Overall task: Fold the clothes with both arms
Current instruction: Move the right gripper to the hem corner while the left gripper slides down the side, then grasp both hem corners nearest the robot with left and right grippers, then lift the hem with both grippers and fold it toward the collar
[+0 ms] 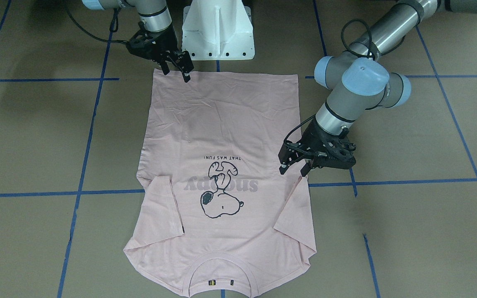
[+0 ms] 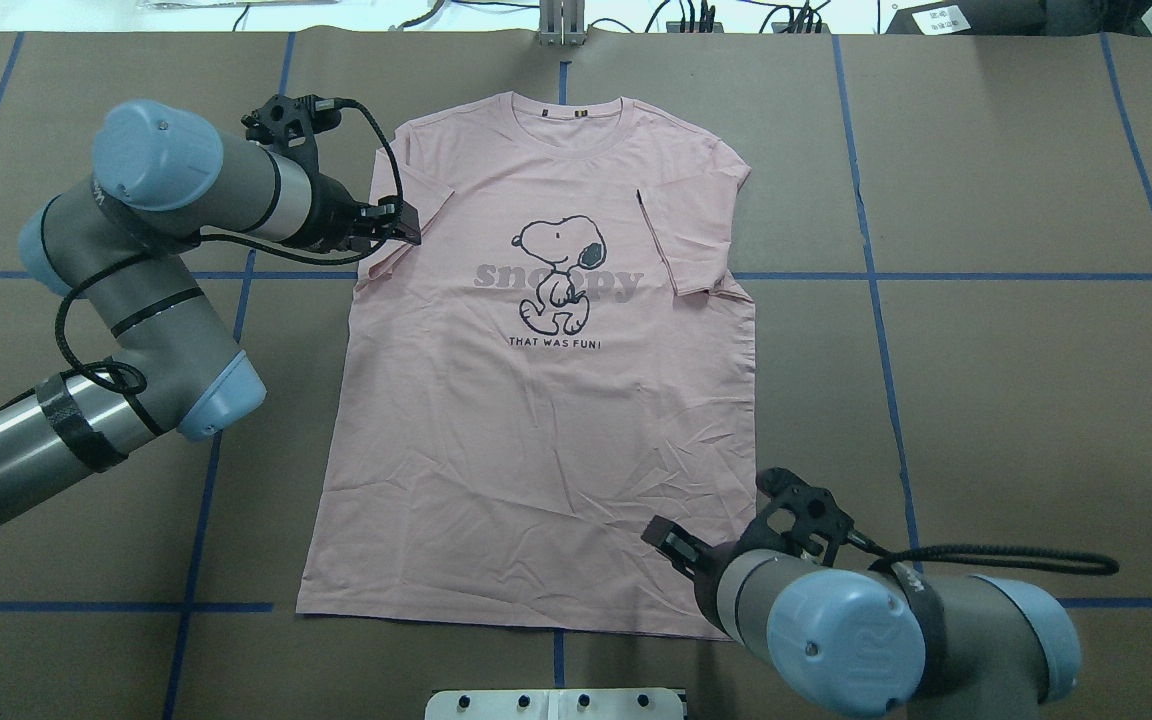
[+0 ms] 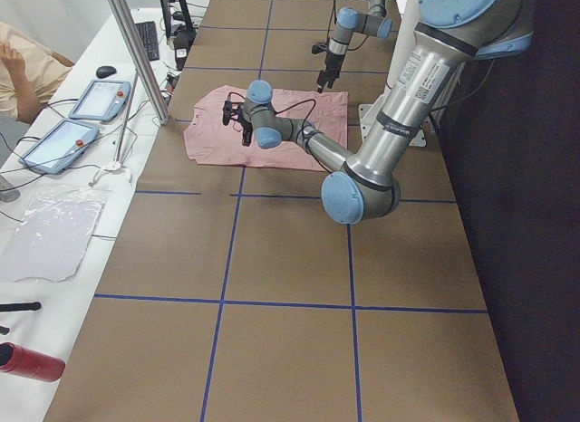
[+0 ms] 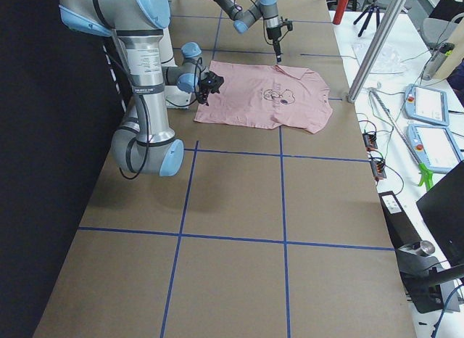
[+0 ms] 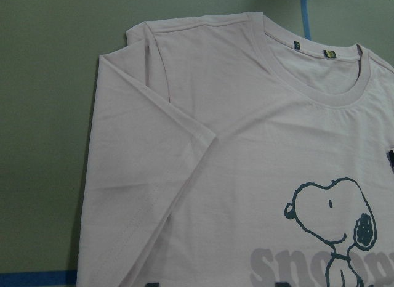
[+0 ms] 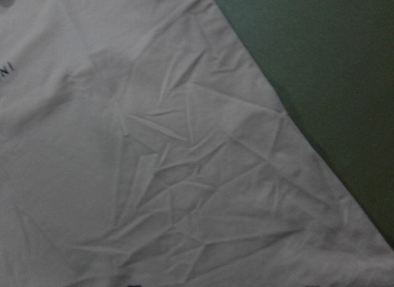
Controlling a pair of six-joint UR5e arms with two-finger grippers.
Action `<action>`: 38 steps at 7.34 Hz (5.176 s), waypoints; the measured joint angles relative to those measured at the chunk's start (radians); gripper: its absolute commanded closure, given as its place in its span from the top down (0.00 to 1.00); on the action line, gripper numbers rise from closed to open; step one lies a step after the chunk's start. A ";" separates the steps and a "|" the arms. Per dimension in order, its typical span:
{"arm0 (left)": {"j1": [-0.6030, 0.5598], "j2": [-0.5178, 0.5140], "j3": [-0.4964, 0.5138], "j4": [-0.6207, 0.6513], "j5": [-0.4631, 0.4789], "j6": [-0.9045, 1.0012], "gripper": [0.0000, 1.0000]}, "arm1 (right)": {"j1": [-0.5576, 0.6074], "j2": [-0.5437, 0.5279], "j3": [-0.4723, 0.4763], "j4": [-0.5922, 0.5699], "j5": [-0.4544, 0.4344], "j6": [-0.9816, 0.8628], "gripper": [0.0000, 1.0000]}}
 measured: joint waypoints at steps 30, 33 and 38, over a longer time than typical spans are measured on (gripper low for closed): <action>0.577 0.459 -0.593 0.454 0.265 -0.541 0.00 | -0.092 -0.145 0.126 -0.007 -0.017 0.096 0.00; 0.602 0.454 -0.674 0.472 0.256 -0.585 0.00 | -0.105 -0.195 0.178 -0.005 -0.012 0.088 0.00; 0.600 0.411 -0.868 0.638 0.244 -0.673 0.00 | -0.041 -0.286 0.318 -0.002 0.015 0.014 0.00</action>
